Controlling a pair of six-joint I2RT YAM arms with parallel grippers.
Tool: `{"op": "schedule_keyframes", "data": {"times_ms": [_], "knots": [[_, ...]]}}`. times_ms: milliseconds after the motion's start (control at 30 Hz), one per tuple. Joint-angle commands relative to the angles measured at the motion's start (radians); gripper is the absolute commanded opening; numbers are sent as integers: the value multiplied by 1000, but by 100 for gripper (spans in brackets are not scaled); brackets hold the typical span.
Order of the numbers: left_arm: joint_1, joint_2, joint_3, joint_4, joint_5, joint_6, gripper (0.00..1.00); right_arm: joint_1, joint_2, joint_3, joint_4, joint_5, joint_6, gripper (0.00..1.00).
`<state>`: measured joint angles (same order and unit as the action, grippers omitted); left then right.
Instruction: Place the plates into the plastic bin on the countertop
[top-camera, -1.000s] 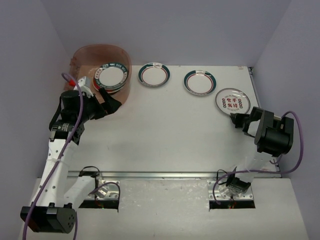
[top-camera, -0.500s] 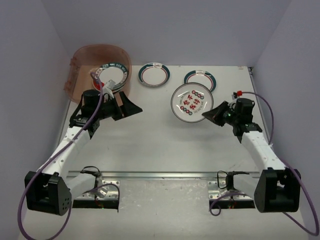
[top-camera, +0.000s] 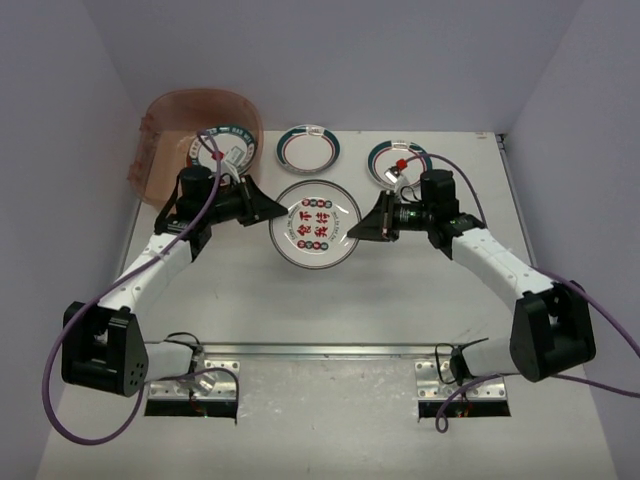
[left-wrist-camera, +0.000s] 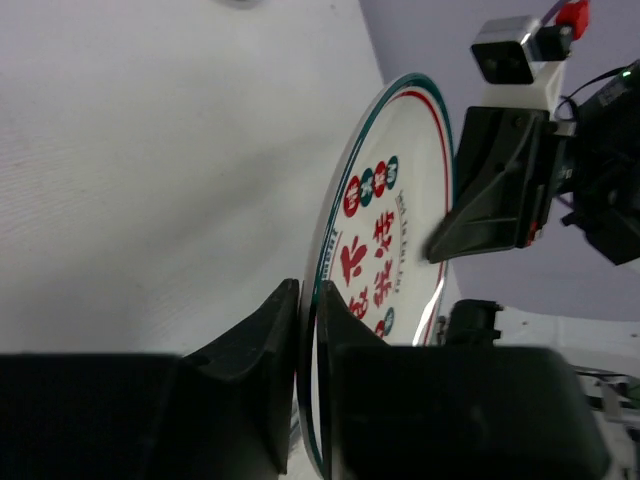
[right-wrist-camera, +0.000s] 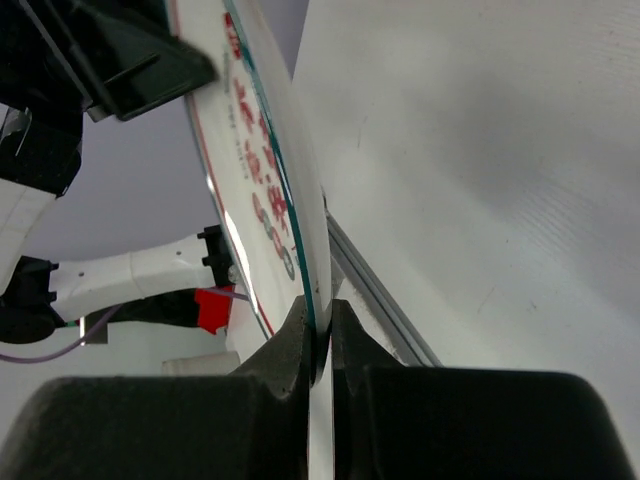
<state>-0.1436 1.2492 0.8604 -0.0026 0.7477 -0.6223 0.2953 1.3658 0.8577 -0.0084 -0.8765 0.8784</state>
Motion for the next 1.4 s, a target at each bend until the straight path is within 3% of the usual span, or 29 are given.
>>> {"op": "schedule_keyframes", "data": {"times_ms": [0,33,100,133,167,333,433,500,700,967,1100,1200,1300,1367], "knots": [[-2,12,51,29,-48,5,0,18,27,40,192,-117,62,1],[1,6,62,23,-92,-3,0,15,33,38,201,-125,69,16],[28,-14,87,17,-135,-46,0,-8,38,26,205,-113,72,79],[48,-21,96,12,-173,-68,0,-22,36,17,200,-100,69,96],[99,-32,116,-13,-209,-100,0,-56,28,0,184,-73,67,99],[347,-63,239,-148,-426,-181,0,-191,-8,-150,123,45,37,99],[434,-28,292,-181,-584,-215,0,-220,-23,-201,118,47,13,99],[451,76,382,-216,-674,-210,0,-227,-33,-226,120,53,7,99],[458,511,700,-272,-598,-187,0,-229,-26,-308,231,35,49,99],[453,778,945,-313,-509,-168,2,-235,-27,-349,262,45,34,99],[442,817,970,-312,-498,-157,18,-234,-14,-365,272,41,23,99],[423,833,976,-324,-515,-140,53,-234,-4,-371,272,54,11,99],[391,879,1049,-384,-569,-125,73,-234,21,-361,272,52,10,99],[374,920,1123,-479,-609,-117,81,-234,31,-354,272,51,9,99]]}}
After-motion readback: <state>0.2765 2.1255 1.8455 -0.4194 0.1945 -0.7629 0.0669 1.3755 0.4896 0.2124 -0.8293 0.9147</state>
